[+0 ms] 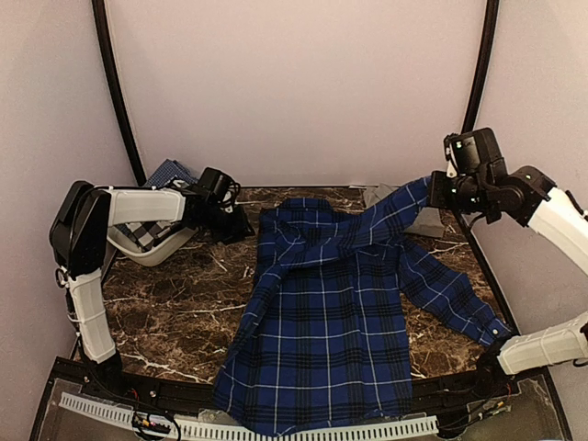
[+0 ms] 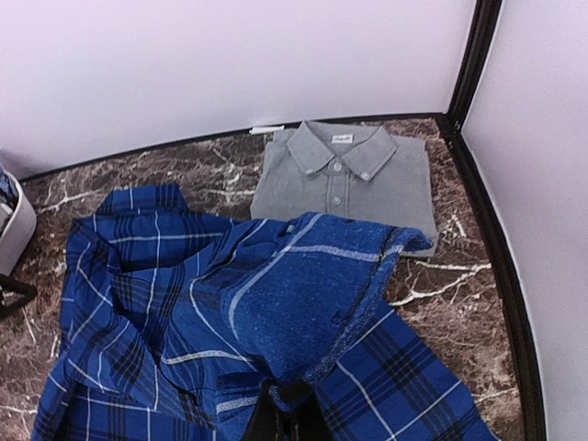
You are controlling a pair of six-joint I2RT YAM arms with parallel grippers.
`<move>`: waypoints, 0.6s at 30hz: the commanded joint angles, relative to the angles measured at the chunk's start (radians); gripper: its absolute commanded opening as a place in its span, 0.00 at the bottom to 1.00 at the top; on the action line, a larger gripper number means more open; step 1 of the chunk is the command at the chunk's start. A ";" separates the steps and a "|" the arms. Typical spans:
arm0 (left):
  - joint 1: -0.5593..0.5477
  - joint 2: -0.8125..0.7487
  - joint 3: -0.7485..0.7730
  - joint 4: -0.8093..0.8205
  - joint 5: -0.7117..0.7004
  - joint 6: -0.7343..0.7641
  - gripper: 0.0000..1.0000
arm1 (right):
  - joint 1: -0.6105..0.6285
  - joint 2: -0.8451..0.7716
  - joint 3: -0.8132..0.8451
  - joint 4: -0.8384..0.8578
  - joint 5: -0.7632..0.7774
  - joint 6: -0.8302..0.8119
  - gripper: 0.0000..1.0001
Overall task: Fold and stack the long sleeve shirts
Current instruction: Fold the flattened shirt at the center of the board.
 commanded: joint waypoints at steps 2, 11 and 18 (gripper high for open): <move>0.005 0.019 0.013 0.012 0.058 0.003 0.30 | -0.053 0.019 0.171 0.016 0.009 -0.071 0.00; -0.014 -0.001 -0.056 0.041 0.102 -0.012 0.30 | -0.078 0.141 0.221 0.034 -0.048 -0.109 0.00; -0.019 0.018 -0.035 0.072 0.099 0.004 0.30 | -0.078 0.138 -0.026 0.136 -0.183 -0.052 0.00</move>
